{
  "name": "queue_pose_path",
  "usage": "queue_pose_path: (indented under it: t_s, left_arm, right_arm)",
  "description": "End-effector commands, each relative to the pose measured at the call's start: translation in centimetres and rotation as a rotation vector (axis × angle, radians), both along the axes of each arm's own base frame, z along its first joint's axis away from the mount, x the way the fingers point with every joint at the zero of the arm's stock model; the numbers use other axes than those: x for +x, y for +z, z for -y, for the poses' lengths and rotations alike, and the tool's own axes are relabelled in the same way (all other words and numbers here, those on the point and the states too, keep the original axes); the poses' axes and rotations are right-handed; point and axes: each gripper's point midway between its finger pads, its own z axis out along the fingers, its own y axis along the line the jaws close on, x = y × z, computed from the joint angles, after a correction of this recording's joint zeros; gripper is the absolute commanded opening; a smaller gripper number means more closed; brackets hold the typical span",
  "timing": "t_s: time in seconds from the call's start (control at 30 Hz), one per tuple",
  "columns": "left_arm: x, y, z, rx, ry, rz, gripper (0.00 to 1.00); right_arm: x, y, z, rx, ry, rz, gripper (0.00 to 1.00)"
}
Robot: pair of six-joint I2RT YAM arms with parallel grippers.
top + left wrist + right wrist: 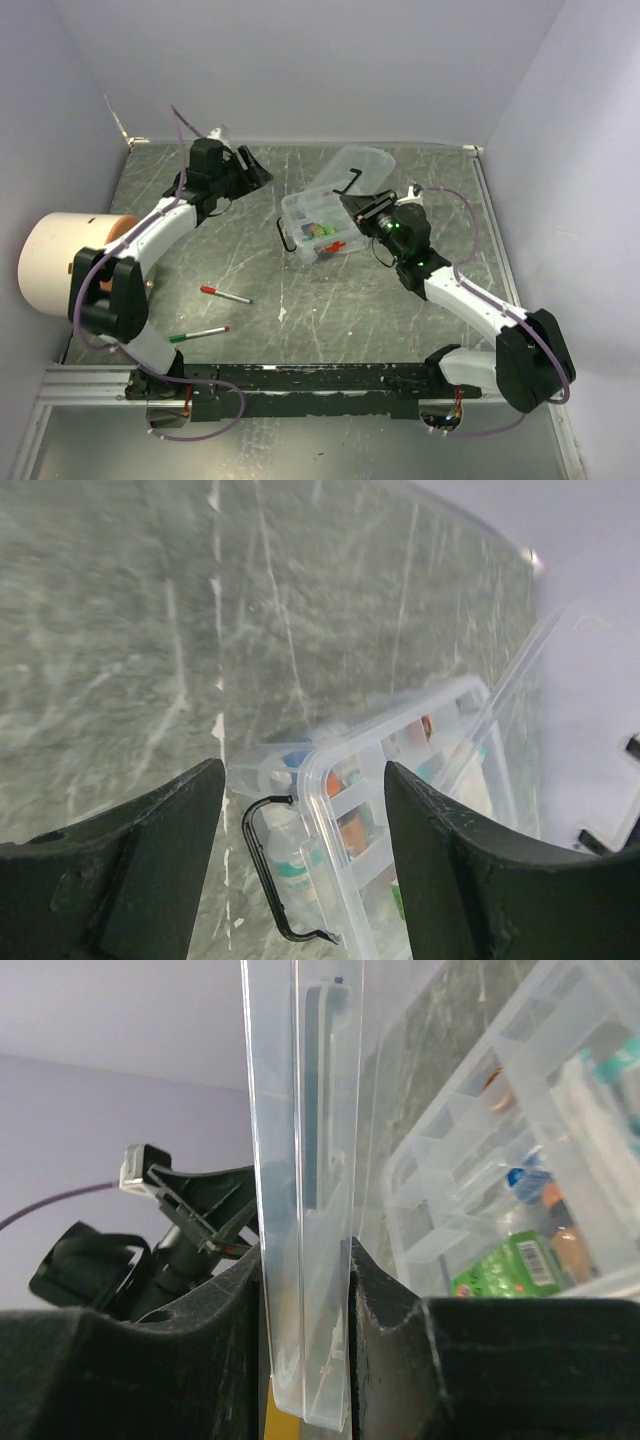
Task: Organize the medicine kit
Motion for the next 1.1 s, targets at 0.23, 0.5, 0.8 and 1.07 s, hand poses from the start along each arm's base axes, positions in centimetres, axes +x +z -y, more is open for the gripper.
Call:
queue_pose_path:
  t_s: [0.23, 0.5, 0.8, 1.07]
  left_arm:
    - [-1.2, 0.1, -2.9, -0.043, 0.163, -0.009, 0.80]
    - [-1.9, -1.2, -0.9, -0.152, 0.098, -0.057, 0.84]
    - [-1.9, -1.2, -0.6, -0.199, 0.096, -0.038, 0.85]
    - [-1.8, -1.2, 1.9, -0.261, -0.029, -0.021, 0.86]
  right_arm:
    - [2.4, 3.1, -5.3, 0.137, 0.021, 0.102, 0.11]
    - [3.1, -0.4, -4.1, 0.106, -0.060, 0.085, 0.11]
    - [2.8, -3.7, -4.2, 0.153, -0.056, 0.025, 0.11]
    - [1.9, -5.7, -3.1, 0.179, -0.091, -0.034, 0.12]
